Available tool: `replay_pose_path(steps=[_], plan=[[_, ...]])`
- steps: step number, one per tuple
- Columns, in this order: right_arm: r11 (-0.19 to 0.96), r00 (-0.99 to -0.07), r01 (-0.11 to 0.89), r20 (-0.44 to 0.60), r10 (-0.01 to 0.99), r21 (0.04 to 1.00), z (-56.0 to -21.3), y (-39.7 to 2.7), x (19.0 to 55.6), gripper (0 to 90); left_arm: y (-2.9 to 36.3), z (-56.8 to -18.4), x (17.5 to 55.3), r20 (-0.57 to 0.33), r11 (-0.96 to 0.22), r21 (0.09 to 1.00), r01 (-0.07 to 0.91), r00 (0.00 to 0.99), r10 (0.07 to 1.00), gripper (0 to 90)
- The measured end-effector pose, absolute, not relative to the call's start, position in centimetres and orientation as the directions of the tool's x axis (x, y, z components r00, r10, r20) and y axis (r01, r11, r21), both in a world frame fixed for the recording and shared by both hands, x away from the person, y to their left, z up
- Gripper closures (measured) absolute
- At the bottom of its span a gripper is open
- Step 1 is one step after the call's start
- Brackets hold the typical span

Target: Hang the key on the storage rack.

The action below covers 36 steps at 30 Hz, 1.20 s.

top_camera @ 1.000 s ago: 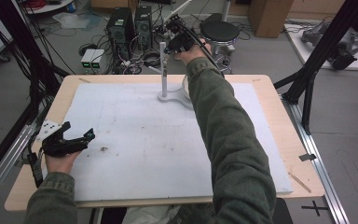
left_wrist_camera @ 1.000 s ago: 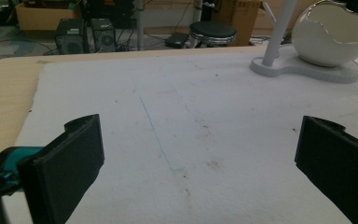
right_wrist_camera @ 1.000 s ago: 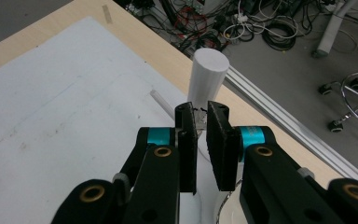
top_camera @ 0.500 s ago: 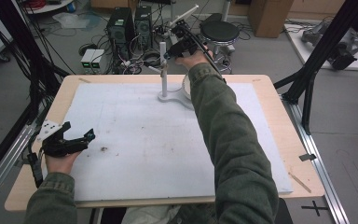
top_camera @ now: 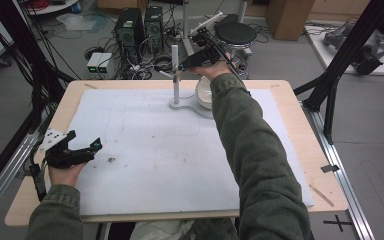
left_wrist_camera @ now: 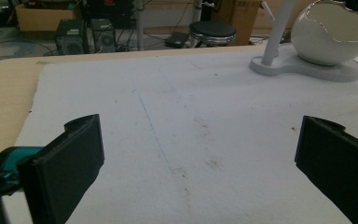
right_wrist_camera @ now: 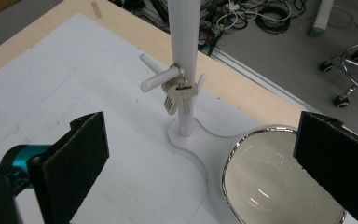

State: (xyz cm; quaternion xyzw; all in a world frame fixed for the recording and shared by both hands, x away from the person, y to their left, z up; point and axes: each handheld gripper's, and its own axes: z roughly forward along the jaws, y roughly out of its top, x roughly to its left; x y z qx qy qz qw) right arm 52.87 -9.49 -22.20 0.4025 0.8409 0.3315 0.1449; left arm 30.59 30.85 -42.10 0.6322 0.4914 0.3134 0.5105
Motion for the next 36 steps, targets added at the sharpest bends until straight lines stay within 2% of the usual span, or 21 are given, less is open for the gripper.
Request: replay_pose_path(steps=[28, 36], plan=[[0.429, -0.604, 0.595, 0.026, 0.796, 0.68, -25.0, -13.3, 49.4, 0.6, 30.4, -41.9, 30.8, -0.104, -0.001, 0.954, 0.299, 0.334, 0.937, 1.7], [0.458, -0.61, 0.59, -0.005, 0.793, 0.665, -25.7, -13.8, 48.5, 0.6, 30.3, -42.0, 30.9, -0.103, -0.003, 0.954, 0.301, 0.337, 0.936, 1.7]])
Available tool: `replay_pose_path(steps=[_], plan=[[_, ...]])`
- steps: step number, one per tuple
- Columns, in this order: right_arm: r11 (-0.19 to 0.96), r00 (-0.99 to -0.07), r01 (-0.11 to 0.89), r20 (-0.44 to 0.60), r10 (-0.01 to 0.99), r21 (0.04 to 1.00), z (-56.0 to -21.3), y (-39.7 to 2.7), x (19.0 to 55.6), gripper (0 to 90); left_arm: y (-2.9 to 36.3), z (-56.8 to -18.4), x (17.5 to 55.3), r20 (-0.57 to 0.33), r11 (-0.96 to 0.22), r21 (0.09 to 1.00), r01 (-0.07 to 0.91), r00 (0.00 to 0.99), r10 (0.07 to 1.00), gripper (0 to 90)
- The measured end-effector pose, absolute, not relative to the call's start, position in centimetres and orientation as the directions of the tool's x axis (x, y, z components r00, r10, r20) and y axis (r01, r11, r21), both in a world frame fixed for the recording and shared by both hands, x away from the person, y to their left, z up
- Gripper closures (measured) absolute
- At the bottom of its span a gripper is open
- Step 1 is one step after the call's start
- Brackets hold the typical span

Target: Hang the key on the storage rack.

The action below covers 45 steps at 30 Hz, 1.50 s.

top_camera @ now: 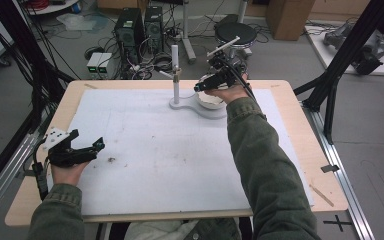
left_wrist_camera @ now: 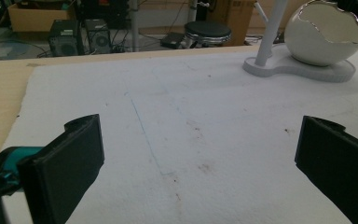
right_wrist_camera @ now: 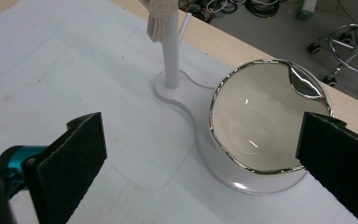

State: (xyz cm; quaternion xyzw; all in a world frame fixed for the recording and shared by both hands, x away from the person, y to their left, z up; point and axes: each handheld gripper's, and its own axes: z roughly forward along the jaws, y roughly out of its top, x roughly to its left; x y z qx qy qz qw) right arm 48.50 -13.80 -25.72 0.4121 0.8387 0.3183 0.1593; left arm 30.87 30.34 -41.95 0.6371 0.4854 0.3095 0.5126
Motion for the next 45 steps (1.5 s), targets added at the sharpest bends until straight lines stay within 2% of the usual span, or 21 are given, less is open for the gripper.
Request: replay_pose_path(steps=[7, 45], plan=[[0.472, -0.604, 0.6, -0.022, 0.797, 0.646, -27.4, -14.2, 48.1, 0.6, 30.3, -42.0, 30.8, -0.105, -0.004, 0.953, 0.304, 0.34, 0.935, 1.7], [0.337, -0.53, 0.65, 0.089, 0.843, 0.681, -31.9, -21.4, 44.7, 0.6, 30.2, -42.0, 30.8, -0.103, -0.011, 0.95, 0.312, 0.344, 0.933, 1.7]])
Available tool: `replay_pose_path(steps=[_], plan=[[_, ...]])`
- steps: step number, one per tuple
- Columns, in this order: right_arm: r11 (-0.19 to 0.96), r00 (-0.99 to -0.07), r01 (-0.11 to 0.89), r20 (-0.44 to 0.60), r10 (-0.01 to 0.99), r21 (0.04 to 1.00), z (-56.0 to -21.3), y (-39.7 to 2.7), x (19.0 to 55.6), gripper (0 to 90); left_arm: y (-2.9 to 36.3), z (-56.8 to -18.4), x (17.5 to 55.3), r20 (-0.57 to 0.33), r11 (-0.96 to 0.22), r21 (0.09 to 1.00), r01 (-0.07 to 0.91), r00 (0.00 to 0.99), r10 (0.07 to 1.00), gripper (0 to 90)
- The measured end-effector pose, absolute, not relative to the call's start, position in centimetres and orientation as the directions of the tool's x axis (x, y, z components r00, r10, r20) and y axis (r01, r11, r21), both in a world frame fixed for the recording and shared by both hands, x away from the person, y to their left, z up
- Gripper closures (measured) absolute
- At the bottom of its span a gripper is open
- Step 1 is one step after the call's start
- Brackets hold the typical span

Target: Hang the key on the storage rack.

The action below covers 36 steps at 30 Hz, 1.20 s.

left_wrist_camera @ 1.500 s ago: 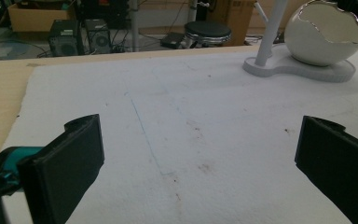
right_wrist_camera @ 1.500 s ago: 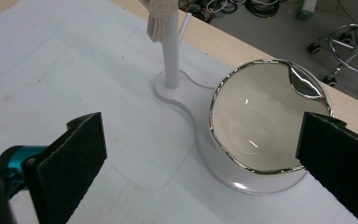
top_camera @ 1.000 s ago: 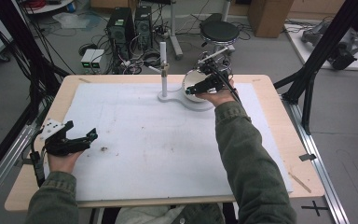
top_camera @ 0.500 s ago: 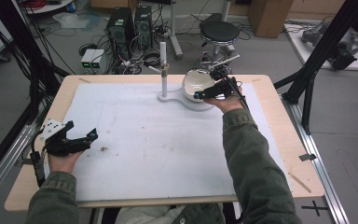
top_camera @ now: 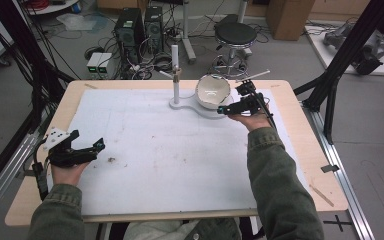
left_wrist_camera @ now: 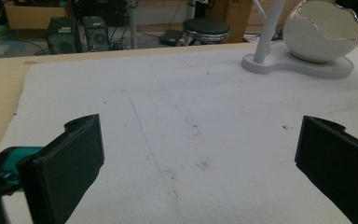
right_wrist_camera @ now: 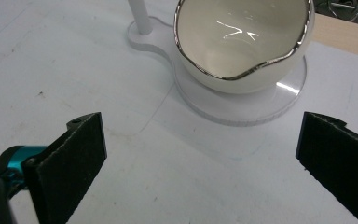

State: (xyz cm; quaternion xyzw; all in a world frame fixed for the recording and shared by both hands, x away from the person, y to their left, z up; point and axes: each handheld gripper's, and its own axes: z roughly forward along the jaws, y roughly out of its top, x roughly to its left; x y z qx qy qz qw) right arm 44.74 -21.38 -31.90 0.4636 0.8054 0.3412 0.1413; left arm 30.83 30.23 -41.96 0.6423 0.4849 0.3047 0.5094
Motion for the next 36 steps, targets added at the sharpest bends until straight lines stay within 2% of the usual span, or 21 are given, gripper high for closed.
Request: replay_pose_path(steps=[36], plan=[[0.269, -0.501, 0.637, 0.123, 0.857, 0.723, -36.4, -26.5, 38.4, 0.6, 30.1, -42.1, 30.8, -0.098, -0.023, 0.944, 0.328, 0.348, 0.932, 1.7]])
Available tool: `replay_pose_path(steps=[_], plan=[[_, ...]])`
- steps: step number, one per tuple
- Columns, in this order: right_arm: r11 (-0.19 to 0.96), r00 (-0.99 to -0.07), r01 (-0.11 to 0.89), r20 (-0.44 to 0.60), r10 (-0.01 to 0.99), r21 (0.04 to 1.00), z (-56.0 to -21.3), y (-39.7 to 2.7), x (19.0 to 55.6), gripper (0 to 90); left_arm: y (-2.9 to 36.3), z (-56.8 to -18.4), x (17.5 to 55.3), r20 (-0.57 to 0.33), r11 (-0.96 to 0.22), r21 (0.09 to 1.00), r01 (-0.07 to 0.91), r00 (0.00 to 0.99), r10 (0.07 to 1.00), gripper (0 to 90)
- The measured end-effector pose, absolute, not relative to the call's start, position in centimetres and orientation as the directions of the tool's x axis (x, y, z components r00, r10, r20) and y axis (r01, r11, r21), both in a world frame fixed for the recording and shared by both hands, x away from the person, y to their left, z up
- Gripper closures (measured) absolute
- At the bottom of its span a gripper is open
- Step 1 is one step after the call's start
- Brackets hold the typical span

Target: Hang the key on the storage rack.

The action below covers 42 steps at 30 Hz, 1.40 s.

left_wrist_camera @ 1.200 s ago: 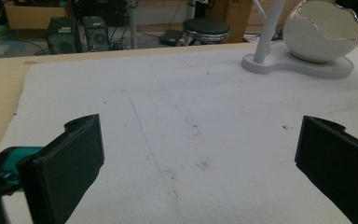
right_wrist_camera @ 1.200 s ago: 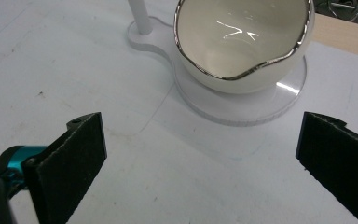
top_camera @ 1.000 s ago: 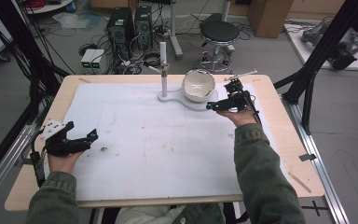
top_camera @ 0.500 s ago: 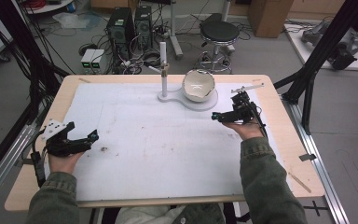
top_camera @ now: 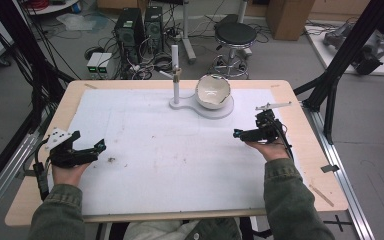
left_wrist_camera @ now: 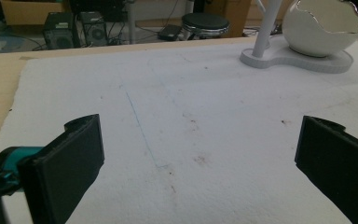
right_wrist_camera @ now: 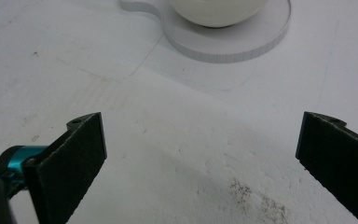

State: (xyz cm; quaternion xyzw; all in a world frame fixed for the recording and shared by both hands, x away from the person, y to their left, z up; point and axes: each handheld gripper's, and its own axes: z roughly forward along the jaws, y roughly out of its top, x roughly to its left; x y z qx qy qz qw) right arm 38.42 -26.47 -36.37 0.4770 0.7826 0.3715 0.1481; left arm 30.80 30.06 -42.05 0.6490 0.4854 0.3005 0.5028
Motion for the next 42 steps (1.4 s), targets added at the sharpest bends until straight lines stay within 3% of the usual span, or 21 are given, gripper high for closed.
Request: replay_pose_path(steps=[25, 34, 42], plan=[[0.211, -0.476, 0.536, 0.087, 0.875, 0.817, -40.3, -28.9, 35.1, 0.6, 30.0, -42.2, 30.9, -0.105, -0.023, 0.939, 0.342, 0.353, 0.93, 1.7], [0.141, -0.455, 0.372, 0.048, 0.889, 0.918, -40.4, -30.0, 33.2, 0.6, 30.1, -42.2, 31.0, -0.112, -0.019, 0.94, 0.34, 0.36, 0.926, 1.7], [0.096, -0.436, 0.363, 0.078, 0.896, 0.927, -40.7, -30.4, 33.0, 0.6, 30.1, -42.2, 31.1, -0.124, -0.005, 0.941, 0.338, 0.358, 0.925, 1.7]])
